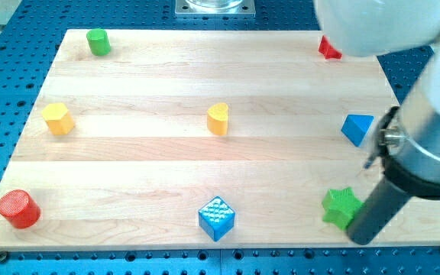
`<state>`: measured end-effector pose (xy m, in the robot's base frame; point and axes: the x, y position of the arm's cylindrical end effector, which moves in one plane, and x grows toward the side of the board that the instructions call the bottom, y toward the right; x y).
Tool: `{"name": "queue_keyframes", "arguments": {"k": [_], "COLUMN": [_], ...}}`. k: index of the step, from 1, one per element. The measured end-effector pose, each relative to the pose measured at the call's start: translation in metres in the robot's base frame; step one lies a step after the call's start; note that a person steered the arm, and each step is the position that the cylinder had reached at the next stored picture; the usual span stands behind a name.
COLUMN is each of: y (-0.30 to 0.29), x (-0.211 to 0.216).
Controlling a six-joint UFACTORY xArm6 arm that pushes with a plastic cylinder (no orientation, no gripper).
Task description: Slide the cube to the bottom left side of the heart
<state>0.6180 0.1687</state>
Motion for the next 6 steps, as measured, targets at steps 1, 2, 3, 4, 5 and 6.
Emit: {"name": "queue_keyframes", "arguments": {"k": [1,2,3,4,5,6], "y": [-0.023,-0.044,-0.073,-0.103,-0.135,-0.179], "x": [0.001,0.001,0.001,0.0,0.001,0.001]}}
